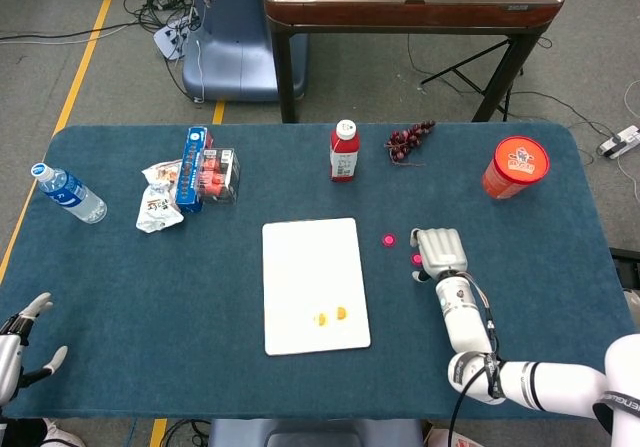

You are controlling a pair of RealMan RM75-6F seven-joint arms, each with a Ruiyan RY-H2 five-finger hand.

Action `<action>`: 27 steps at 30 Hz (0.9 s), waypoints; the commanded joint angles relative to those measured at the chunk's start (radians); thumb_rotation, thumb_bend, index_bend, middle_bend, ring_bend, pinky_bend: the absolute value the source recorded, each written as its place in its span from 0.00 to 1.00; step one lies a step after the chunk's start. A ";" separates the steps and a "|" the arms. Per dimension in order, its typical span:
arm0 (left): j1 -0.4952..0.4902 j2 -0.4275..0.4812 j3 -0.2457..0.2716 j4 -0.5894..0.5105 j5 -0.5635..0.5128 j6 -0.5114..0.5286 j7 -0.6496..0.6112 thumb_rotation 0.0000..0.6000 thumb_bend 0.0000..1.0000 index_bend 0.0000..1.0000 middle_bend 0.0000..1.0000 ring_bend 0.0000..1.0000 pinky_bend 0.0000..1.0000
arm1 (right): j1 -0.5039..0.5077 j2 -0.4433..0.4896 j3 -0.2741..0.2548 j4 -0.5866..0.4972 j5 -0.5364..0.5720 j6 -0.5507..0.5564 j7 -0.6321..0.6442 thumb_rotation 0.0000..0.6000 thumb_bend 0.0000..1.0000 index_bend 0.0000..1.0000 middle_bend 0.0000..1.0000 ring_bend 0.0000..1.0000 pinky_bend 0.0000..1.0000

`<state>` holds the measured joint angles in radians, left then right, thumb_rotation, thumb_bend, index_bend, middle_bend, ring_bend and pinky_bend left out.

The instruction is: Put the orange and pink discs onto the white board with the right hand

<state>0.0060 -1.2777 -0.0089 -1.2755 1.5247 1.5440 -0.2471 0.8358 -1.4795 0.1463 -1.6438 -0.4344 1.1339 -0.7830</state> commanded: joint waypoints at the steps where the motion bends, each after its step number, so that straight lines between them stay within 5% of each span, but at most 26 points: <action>1: 0.002 -0.001 0.001 0.004 -0.002 0.000 -0.004 1.00 0.29 0.14 0.24 0.26 0.50 | 0.009 -0.027 0.010 0.050 0.030 -0.023 0.002 1.00 0.16 0.37 1.00 1.00 1.00; 27: 0.010 -0.018 0.007 0.042 -0.008 -0.006 -0.032 1.00 0.29 0.14 0.24 0.26 0.50 | 0.023 -0.107 0.027 0.202 0.101 -0.089 -0.011 1.00 0.21 0.41 1.00 1.00 1.00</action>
<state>0.0162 -1.2959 -0.0022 -1.2332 1.5169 1.5377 -0.2796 0.8587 -1.5861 0.1729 -1.4423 -0.3341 1.0456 -0.7938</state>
